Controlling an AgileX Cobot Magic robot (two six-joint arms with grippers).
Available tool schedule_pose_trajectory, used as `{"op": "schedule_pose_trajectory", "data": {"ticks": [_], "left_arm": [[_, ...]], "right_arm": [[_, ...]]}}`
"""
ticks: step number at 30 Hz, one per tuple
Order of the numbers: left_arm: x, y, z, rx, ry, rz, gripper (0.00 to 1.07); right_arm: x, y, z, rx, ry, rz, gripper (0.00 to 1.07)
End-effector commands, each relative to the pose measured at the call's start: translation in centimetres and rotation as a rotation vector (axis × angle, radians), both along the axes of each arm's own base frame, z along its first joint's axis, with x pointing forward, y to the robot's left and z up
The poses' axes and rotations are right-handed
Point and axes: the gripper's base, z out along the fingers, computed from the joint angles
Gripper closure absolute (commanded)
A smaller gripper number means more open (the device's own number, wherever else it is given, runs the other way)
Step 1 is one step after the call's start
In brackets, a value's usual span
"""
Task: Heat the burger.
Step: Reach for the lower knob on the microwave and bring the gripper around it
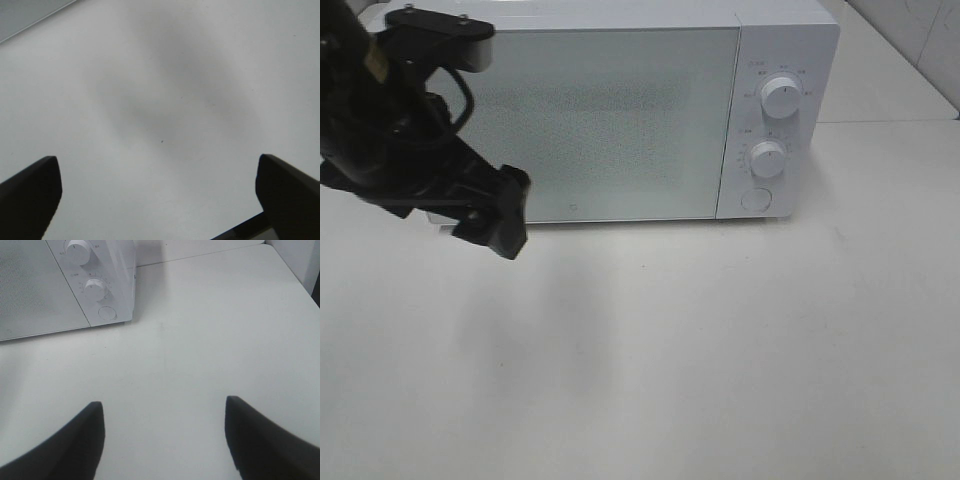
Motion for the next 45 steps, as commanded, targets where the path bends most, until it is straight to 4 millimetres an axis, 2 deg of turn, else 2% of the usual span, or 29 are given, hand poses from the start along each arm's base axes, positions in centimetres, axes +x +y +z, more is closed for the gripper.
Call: {"op": "schedule_pose_trajectory", "data": {"ticks": [1, 2, 5, 7, 8, 10, 13, 15, 16, 18, 19, 20, 21, 23, 24, 25, 27, 28, 29, 31, 32, 34, 35, 41, 45], "left_arm": [[0.0, 2.6, 0.6, -0.014, 0.030, 0.064, 0.08], [0.1, 4.2, 1.0, -0.039, 0.037, 0.108, 0.08], [0.0, 4.9, 1.3, -0.052, 0.037, 0.128, 0.08], [-0.5, 8.2, 2.3, -0.099, 0.043, 0.217, 0.08], [-0.5, 8.2, 2.3, -0.099, 0.043, 0.217, 0.08], [-1.2, 10.5, 2.8, -0.111, 0.031, 0.269, 0.08], [-1.6, 11.2, 2.9, -0.111, 0.025, 0.288, 0.08], [-3.6, 13.1, 3.4, -0.110, -0.007, 0.324, 0.08], [-3.6, 13.1, 3.4, -0.110, -0.007, 0.324, 0.08], [-5.2, 13.9, 3.5, -0.114, -0.028, 0.344, 0.08], [-5.2, 13.9, 3.5, -0.114, -0.028, 0.344, 0.08], [-6.4, 14.2, 3.3, -0.108, -0.044, 0.344, 0.08], [-6.4, 14.2, 3.3, -0.108, -0.044, 0.344, 0.08], [-8.4, 14.5, 2.9, -0.099, -0.064, 0.345, 0.08], [-8.4, 14.5, 2.9, -0.099, -0.064, 0.345, 0.08], [-9.5, 14.7, 2.5, -0.097, -0.076, 0.345, 0.08], [-10.2, 14.8, 2.3, -0.099, -0.083, 0.345, 0.08], [-11.3, 15.0, 2.0, -0.099, -0.099, 0.344, 0.08], [-11.3, 15.0, 2.0, -0.099, -0.099, 0.344, 0.08], [-13.1, 15.3, 1.4, -0.089, -0.135, 0.337, 0.08], [-13.1, 15.3, 1.4, -0.089, -0.135, 0.337, 0.08], [-14.6, 15.8, 0.9, -0.071, -0.176, 0.333, 0.08], [-14.6, 15.8, 0.9, -0.071, -0.176, 0.333, 0.08], [-17.5, 16.2, -0.4, -0.081, -0.240, 0.331, 0.08], [-18.6, 16.4, 0.2, -0.100, -0.324, 0.329, 0.08]], "right_arm": [[-0.4, 0.0, 0.0, -0.001, -0.033, 0.000, 0.41], [-0.4, 0.0, 0.0, -0.001, -0.033, 0.000, 0.41], [-0.4, 0.0, 0.0, -0.001, -0.033, 0.000, 0.41], [-0.4, 0.0, 0.0, -0.001, -0.033, 0.000, 0.41], [-0.4, 0.0, 0.0, -0.001, -0.033, 0.000, 0.41], [-0.4, 0.0, 0.0, -0.001, -0.033, 0.000, 0.41], [-0.4, 0.0, 0.0, -0.001, -0.033, 0.000, 0.41], [-0.4, 0.0, 0.0, -0.001, -0.033, 0.000, 0.41], [-0.4, 0.0, 0.0, -0.001, -0.033, 0.000, 0.41], [-0.4, 0.0, 0.0, -0.001, -0.033, 0.000, 0.41], [-0.4, 0.0, 0.0, -0.001, -0.033, 0.000, 0.41], [-0.4, 0.0, 0.0, -0.001, -0.033, 0.000, 0.41], [-0.4, 0.0, 0.0, -0.001, -0.033, 0.000, 0.41], [-0.4, 0.0, 0.0, -0.001, -0.033, 0.000, 0.41], [-0.4, 0.0, 0.0, -0.001, -0.033, 0.000, 0.41], [-0.4, 0.0, 0.0, -0.001, -0.033, 0.000, 0.41], [-0.4, 0.0, 0.0, -0.001, -0.033, 0.000, 0.41], [-0.4, 0.0, 0.0, -0.001, -0.033, 0.000, 0.41], [-0.4, 0.0, 0.0, -0.001, -0.033, 0.000, 0.41], [-0.4, 0.0, 0.0, -0.001, -0.033, 0.000, 0.41], [-0.4, 0.0, 0.0, -0.001, -0.033, 0.000, 0.41], [-0.4, 0.0, 0.0, -0.001, -0.033, 0.000, 0.41], [-0.4, 0.0, 0.0, -0.001, -0.033, 0.000, 0.41], [-0.4, 0.0, 0.0, -0.001, -0.033, 0.000, 0.41], [-0.4, 0.0, 0.0, -0.001, -0.033, 0.000, 0.41]]}}
